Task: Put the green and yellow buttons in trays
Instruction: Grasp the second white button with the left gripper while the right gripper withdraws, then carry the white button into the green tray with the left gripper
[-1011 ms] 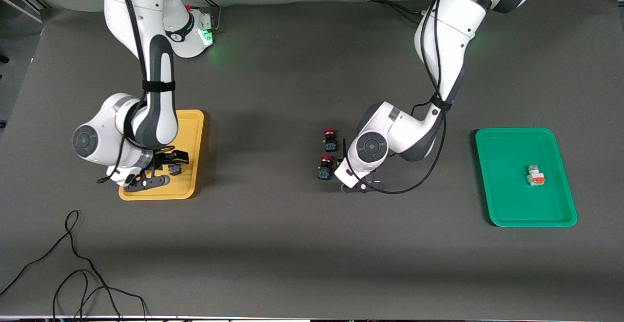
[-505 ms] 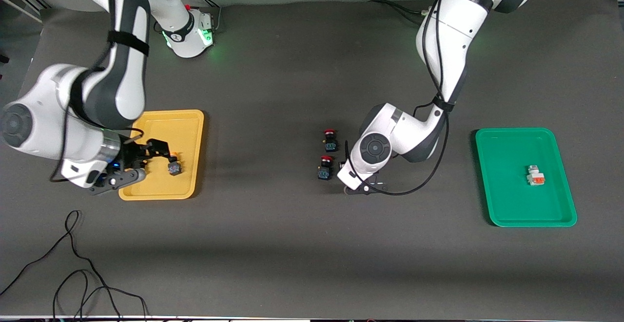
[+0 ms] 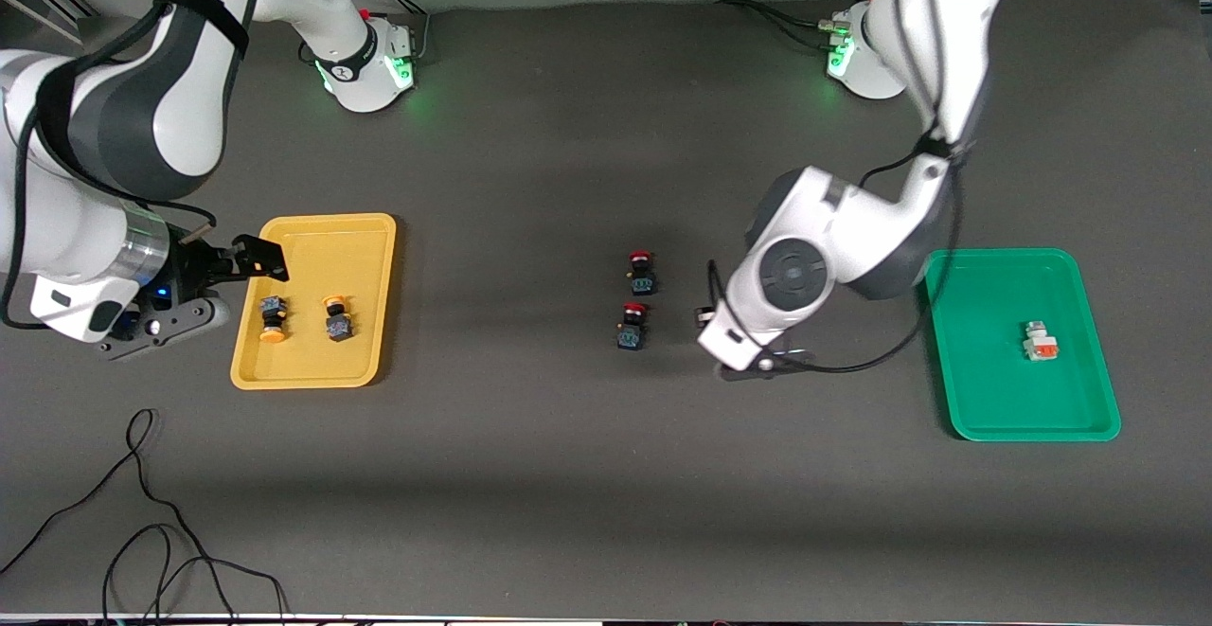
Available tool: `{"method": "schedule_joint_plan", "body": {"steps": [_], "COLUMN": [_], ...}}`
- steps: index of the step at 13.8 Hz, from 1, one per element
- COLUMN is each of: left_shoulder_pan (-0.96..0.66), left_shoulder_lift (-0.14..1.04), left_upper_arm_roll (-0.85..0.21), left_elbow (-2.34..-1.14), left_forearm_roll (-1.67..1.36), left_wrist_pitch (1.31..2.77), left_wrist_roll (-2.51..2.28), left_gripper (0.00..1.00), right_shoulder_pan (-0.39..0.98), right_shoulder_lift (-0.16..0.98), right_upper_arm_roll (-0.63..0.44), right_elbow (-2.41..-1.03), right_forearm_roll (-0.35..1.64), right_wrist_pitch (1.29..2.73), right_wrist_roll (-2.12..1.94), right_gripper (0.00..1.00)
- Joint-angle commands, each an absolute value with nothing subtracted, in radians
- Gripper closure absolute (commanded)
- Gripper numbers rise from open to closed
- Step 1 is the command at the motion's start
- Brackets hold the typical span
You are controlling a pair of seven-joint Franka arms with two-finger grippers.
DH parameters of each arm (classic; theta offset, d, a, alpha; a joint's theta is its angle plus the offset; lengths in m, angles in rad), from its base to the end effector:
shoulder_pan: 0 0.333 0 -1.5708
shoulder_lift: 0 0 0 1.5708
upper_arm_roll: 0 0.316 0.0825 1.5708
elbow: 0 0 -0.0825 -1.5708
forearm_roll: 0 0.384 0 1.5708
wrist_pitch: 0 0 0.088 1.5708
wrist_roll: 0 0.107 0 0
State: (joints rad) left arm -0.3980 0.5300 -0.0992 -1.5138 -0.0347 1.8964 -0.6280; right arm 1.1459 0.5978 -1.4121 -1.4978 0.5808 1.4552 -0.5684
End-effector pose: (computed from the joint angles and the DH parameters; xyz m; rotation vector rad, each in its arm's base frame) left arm 0.6026 -0.3187 0.3453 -3.1143 -0.2406 0.2613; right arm 0.6062 0.0673 0.5260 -3.0468 -0.4844 0.2094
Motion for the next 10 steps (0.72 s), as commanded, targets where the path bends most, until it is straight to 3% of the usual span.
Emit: {"method": "schedule_joint_plan", "body": {"steps": [1,3,5,10], "left_shoulder_pan": [-0.304,-0.235,-0.163,0.009], "left_shoulder_lift": [0.414,0.373,0.347,0.353], "left_upper_arm_roll": [-0.103,-0.101,-0.097,-0.095], "left_elbow": [-1.494,-1.473,-1.473,-1.505], "left_forearm_roll": [-0.034,-0.032,-0.028,0.029], "left_wrist_pitch": [1.732,1.662,1.612,1.614], "left_wrist_roll": [-0.574,-0.514,-0.412,-0.155], "left_gripper": [1.0,1.0,1.0,1.0], "right_shoulder_pan": [1.146,1.111,0.993,0.548], "right_shoulder_lift": [0.497,0.387,0.289,0.105], "right_upper_arm_roll": [-1.364,-1.245,-1.069,-0.529], "right_elbow": [-1.48,-1.483,-1.488,-1.574], "right_forearm_roll": [0.484,0.363,0.27,0.095], "right_wrist_pitch": [1.427,1.433,1.437,1.474], "right_wrist_roll": [-0.464,-0.364,-0.27,-0.149], "right_gripper": [0.0,0.0,0.0,0.0]}}
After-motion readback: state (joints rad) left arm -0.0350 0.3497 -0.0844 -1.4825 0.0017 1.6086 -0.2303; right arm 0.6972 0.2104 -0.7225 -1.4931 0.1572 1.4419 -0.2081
